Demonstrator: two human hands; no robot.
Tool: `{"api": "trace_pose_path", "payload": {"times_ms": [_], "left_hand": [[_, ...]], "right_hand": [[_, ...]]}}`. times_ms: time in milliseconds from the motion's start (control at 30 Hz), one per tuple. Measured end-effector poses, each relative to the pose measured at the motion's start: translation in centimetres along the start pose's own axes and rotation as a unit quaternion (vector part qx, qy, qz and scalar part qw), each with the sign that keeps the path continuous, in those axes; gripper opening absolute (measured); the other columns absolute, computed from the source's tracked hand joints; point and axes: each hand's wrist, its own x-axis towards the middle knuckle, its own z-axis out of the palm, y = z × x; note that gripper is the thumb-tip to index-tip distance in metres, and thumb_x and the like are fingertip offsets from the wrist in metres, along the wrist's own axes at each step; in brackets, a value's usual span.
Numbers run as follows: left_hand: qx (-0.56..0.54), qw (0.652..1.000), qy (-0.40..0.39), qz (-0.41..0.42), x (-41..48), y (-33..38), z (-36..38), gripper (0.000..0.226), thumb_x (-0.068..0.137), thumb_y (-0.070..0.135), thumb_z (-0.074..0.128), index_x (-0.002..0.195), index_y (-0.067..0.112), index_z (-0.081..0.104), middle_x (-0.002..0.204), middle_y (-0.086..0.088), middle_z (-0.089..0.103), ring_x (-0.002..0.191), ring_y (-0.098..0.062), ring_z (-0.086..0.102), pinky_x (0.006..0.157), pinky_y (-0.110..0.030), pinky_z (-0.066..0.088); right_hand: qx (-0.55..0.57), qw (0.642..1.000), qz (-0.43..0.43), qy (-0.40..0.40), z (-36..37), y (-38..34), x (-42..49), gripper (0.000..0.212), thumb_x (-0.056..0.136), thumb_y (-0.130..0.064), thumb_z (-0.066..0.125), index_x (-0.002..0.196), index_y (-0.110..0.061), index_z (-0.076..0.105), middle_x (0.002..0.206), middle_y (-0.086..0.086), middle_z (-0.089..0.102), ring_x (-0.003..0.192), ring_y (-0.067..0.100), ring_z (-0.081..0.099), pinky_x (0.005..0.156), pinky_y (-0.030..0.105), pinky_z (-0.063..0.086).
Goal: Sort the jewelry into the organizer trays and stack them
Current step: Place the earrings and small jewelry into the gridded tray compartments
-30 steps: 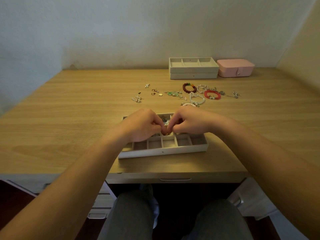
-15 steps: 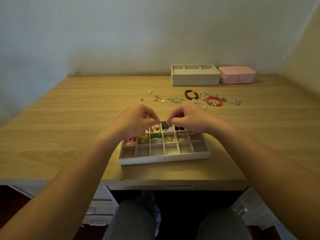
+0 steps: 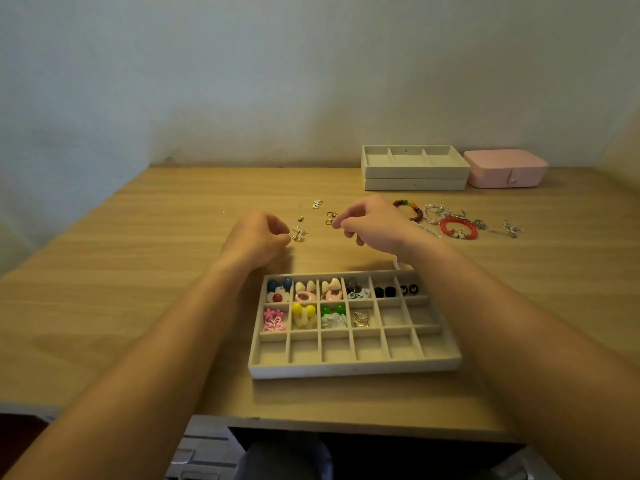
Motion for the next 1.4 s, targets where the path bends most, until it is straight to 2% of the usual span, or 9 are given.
{"api": "trace_pose_path", "payload": {"times_ms": [200,433,567,700,767,833,1033,1233,1400], "left_hand": [[0.036,0.999,-0.016,-0.025,2.1,0.7,1.4,0.045,0.081,0.047,0.078,0.116,0.021,0.066,0.110,0.004,0.065,0.101,-0.015,0.062,0.092,-0.040,0.056],[0.073,0.997,-0.001,-0.006,3.1,0.5,2.3,0.026,0.087,0.046,0.073,0.105,0.028,0.070,0.104,0.005,0.065,0.092,-0.012,0.059,0.084,-0.038,0.057],[0.019,1.000,0.007,0.006,2.7,0.3,2.1,0.016,0.091,0.039,0.070,0.103,0.029,0.069,0.104,0.004,0.065,0.096,-0.015,0.060,0.081,-0.032,0.054],[-0.064,0.998,0.010,0.027,2.0,0.4,1.4,0.014,0.092,0.037,0.070,0.101,0.027,0.070,0.096,0.005,0.064,0.089,-0.011,0.060,0.065,-0.022,0.046],[-0.089,0.995,0.005,0.049,1.5,0.6,1.2,0.018,0.092,0.039,0.068,0.104,0.026,0.071,0.096,0.004,0.067,0.090,-0.011,0.062,0.068,-0.024,0.050],[-0.118,0.990,-0.013,0.076,1.0,0.9,1.2,0.017,0.093,0.039,0.067,0.104,0.027,0.071,0.097,0.005,0.069,0.091,-0.011,0.063,0.074,-0.027,0.052],[-0.208,0.965,-0.092,0.131,-0.2,2.0,1.3,0.011,0.094,0.027,0.067,0.103,0.023,0.073,0.092,0.003,0.074,0.081,-0.009,0.065,0.066,-0.024,0.052],[-0.244,0.955,-0.109,0.126,-0.6,2.3,1.4,0.011,0.096,0.020,0.064,0.105,0.021,0.070,0.091,0.003,0.075,0.081,-0.014,0.066,0.069,-0.028,0.054],[-0.257,0.954,-0.114,0.107,-0.5,2.2,1.5,0.019,0.093,0.019,0.069,0.112,0.022,0.069,0.093,0.001,0.075,0.080,-0.014,0.066,0.071,-0.030,0.056]], "right_hand": [[0.007,1.000,-0.002,-0.004,0.4,0.8,1.6,0.020,0.103,-0.019,0.055,0.105,-0.021,0.075,0.089,-0.002,0.069,0.077,0.010,0.059,0.066,0.022,0.047],[0.061,0.997,-0.008,-0.039,-0.7,1.3,1.8,0.016,0.102,-0.030,0.060,0.100,-0.026,0.075,0.089,-0.003,0.072,0.075,0.010,0.062,0.070,0.026,0.050],[0.071,0.997,-0.016,-0.033,-0.6,1.8,1.6,0.016,0.101,-0.032,0.061,0.098,-0.028,0.076,0.084,-0.006,0.073,0.072,0.007,0.062,0.071,0.027,0.052],[0.079,0.996,-0.031,-0.016,-0.5,2.0,1.3,0.015,0.100,-0.030,0.061,0.097,-0.027,0.076,0.083,-0.005,0.073,0.070,0.007,0.061,0.068,0.026,0.050],[0.079,0.996,-0.033,-0.011,-0.3,2.1,1.1,0.015,0.101,-0.028,0.060,0.100,-0.027,0.075,0.086,-0.004,0.072,0.072,0.008,0.060,0.068,0.025,0.050],[0.071,0.997,-0.032,-0.008,0.0,2.1,1.1,0.015,0.101,-0.027,0.059,0.106,-0.029,0.074,0.091,-0.006,0.070,0.076,0.009,0.061,0.068,0.024,0.050],[0.020,0.997,-0.078,0.005,0.7,2.1,1.2,0.036,0.098,-0.030,0.065,0.134,-0.032,0.061,0.117,-0.012,0.061,0.100,0.003,0.059,0.087,0.026,0.053],[0.060,0.993,-0.093,0.049,0.9,2.4,1.4,0.008,0.096,-0.023,0.069,0.102,-0.025,0.074,0.082,-0.008,0.073,0.077,0.003,0.068,0.067,0.021,0.056],[0.139,0.988,-0.044,0.053,0.7,2.6,1.4,0.009,0.096,-0.021,0.069,0.103,-0.017,0.074,0.086,-0.001,0.075,0.079,0.011,0.073,0.072,0.029,0.061]]}}
